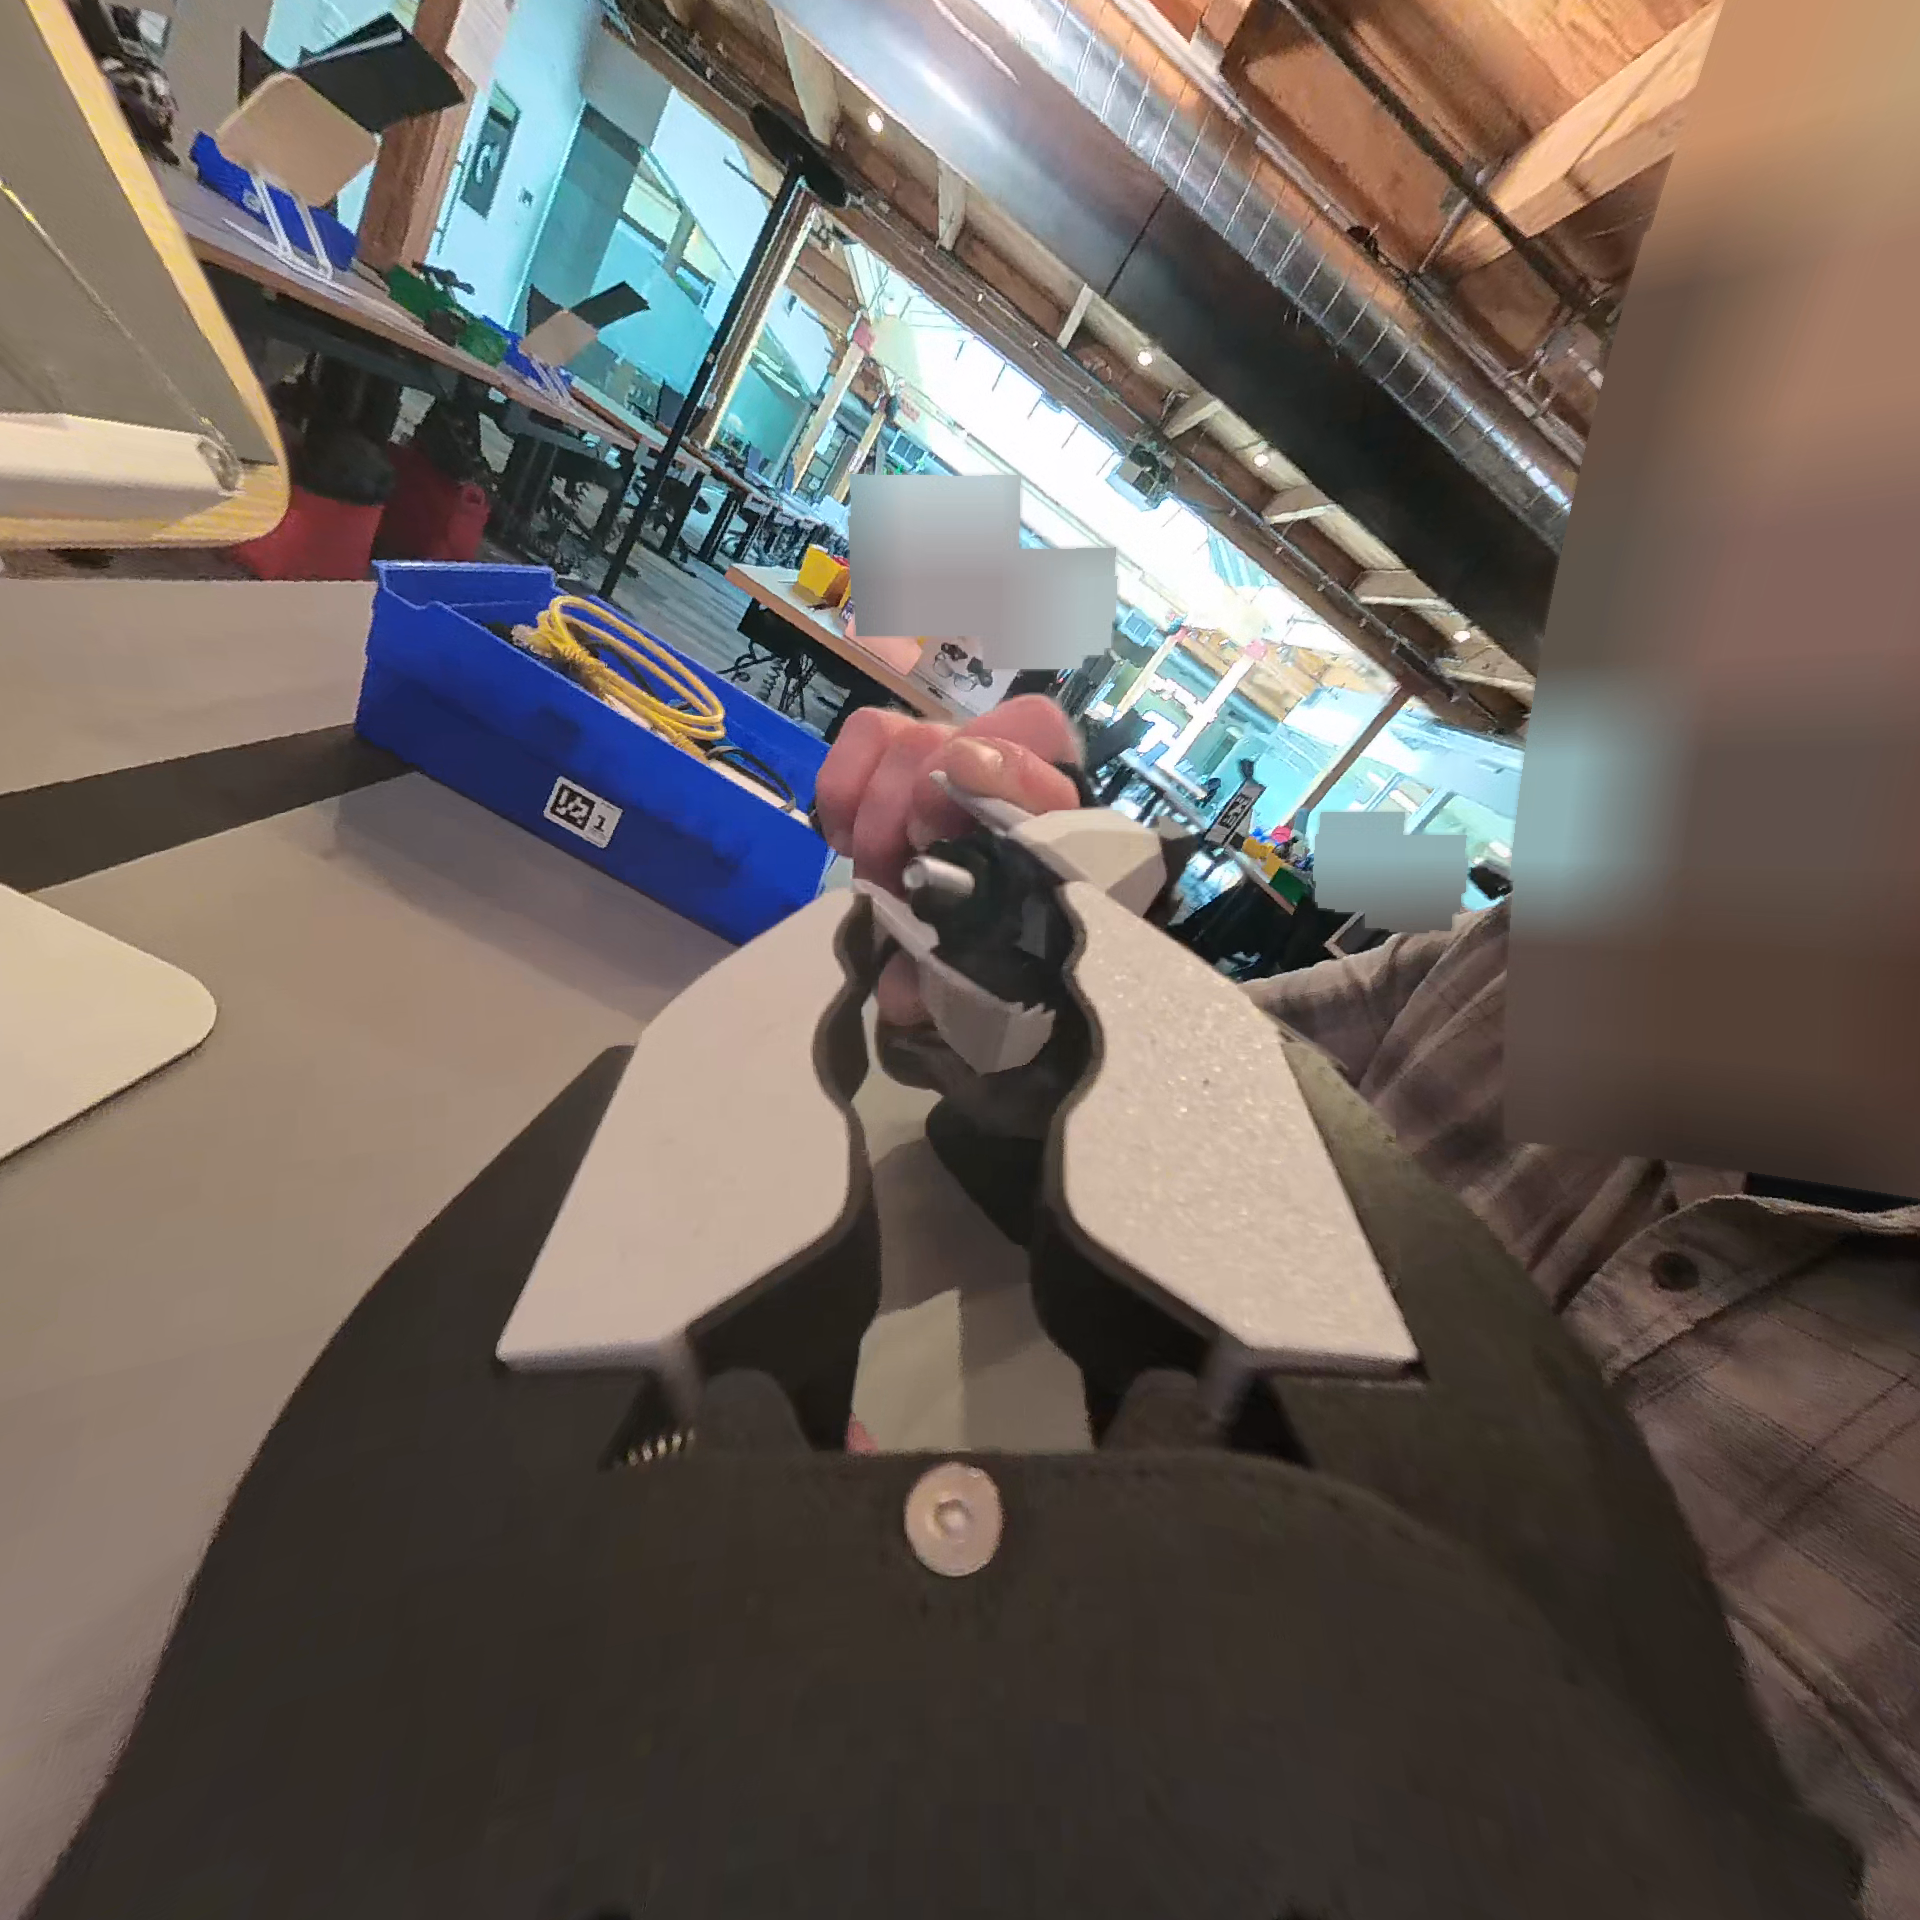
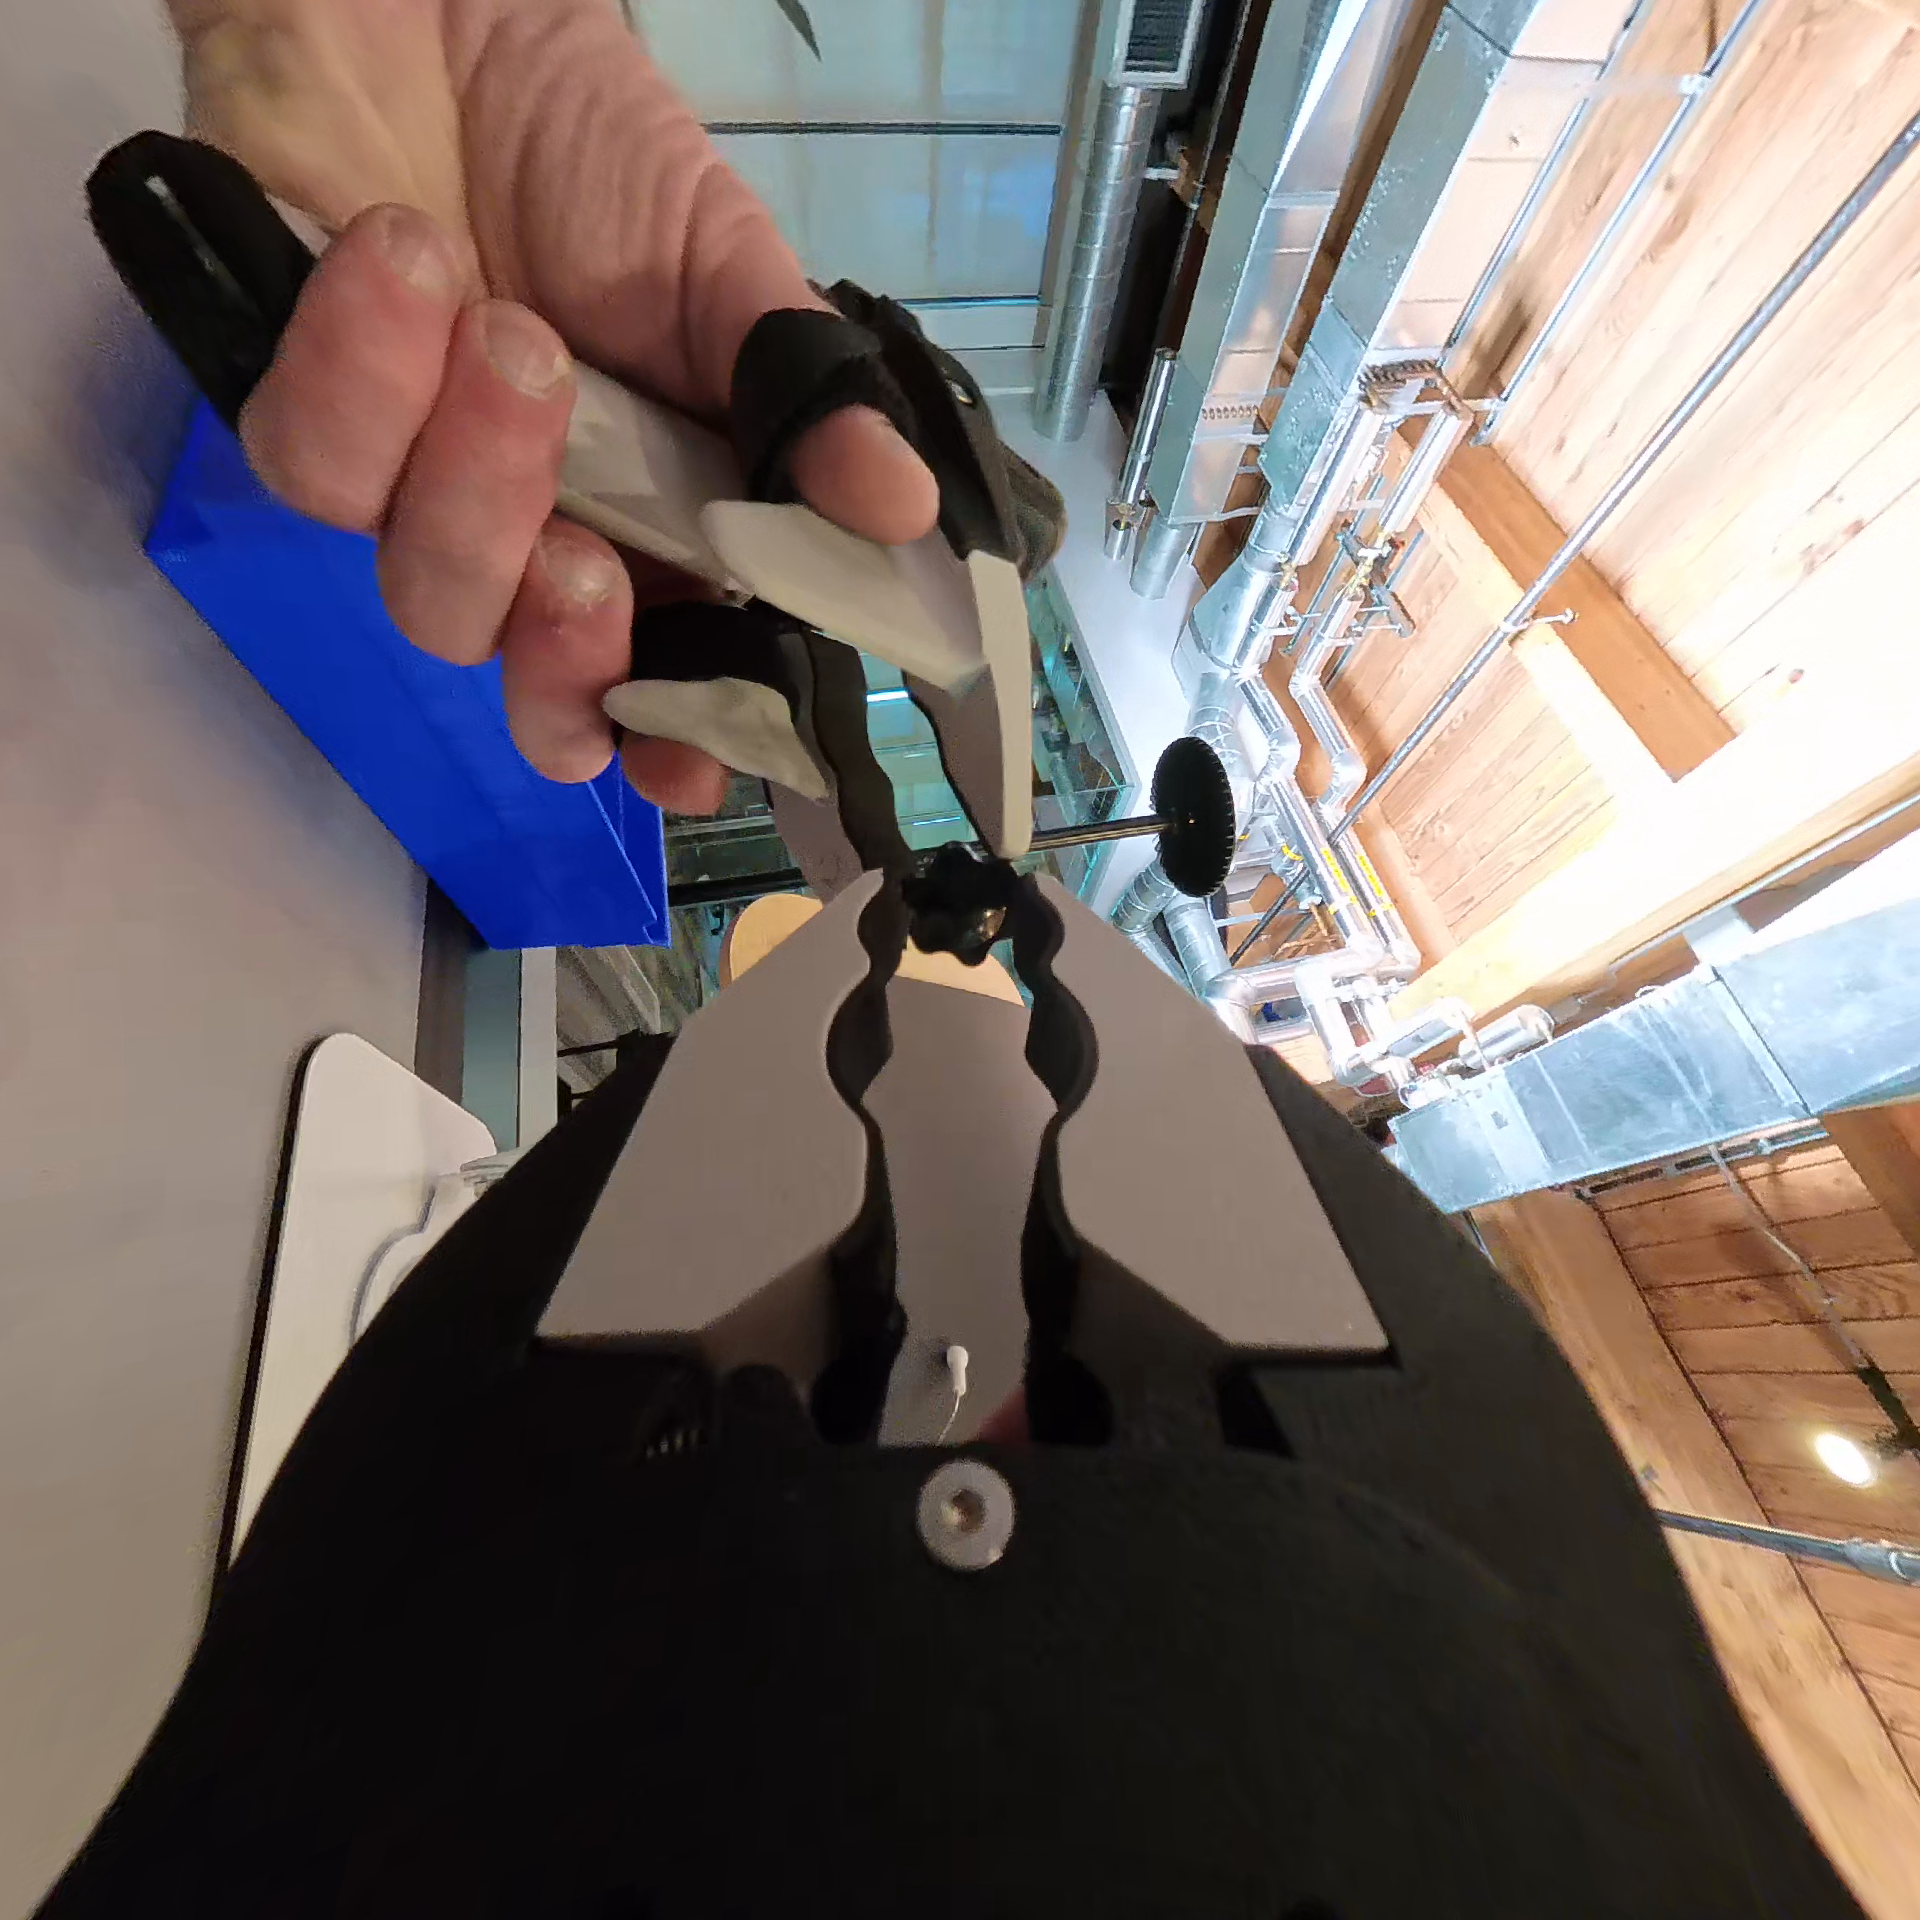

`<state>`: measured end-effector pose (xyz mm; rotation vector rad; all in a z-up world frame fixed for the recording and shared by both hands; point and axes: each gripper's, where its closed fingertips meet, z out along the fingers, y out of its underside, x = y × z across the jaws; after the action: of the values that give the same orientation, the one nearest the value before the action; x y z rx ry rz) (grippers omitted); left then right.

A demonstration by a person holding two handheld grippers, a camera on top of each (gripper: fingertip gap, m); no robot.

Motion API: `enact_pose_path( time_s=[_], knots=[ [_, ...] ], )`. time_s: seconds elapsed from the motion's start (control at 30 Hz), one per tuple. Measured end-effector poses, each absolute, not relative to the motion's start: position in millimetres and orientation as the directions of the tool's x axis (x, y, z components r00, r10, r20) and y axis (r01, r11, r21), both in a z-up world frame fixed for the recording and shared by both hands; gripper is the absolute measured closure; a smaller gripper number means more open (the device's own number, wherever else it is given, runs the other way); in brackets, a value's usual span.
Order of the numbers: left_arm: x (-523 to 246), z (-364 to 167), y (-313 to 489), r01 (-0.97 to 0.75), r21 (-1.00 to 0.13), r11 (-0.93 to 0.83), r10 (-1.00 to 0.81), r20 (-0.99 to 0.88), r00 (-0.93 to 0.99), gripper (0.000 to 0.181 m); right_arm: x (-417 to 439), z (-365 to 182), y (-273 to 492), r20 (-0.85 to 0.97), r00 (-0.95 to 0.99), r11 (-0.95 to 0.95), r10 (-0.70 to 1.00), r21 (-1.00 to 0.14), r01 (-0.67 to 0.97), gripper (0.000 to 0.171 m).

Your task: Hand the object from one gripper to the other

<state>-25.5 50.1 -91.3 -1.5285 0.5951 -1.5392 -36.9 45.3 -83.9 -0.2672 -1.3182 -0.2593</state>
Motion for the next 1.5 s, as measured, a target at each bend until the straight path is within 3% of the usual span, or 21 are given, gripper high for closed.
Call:
enact_pose_path(
  time_s=[0.63, 1.0, 1.1, 1.37, 1.5],
  knots=[
    [-21.0, -85.3, 44.6, 0.287, -0.858, -0.427, -0.870, 0.476, 0.129, 0.161, -39.0, -79.9, 40.1, 0.964, 0.265, 0.949, 0.034, -0.114, 0.295, 0.152],
    [-25.5, -79.1, 43.9, 0.265, -0.900, -0.347, -0.902, 0.398, 0.168, 0.160, -38.5, -80.4, 40.9, 0.970, 0.245, 0.948, -0.003, -0.075, 0.309, 0.139],
    [-32.0, -75.0, 46.0, 0.209, -0.940, -0.269, -0.921, 0.314, 0.230, 0.161, -34.9, -78.7, 42.3, 0.967, 0.239, 0.949, 0.084, -0.150, 0.276, 0.135],
    [-37.4, -85.4, 41.7, -0.125, -0.989, -0.083, -0.959, 0.045, 0.280, 0.161, -26.9, -77.3, 32.8, 0.836, 0.094, 0.832, 0.540, -0.548, 0.093, 0.143],
    [-30.9, -98.9, 25.0, -0.325, -0.945, -0.025, -0.989, -0.024, 0.145, 0.161, -23.6, -80.0, 20.1, 0.831, -0.001, 0.829, 0.556, -0.555, 0.074, 0.138]
  ],
)
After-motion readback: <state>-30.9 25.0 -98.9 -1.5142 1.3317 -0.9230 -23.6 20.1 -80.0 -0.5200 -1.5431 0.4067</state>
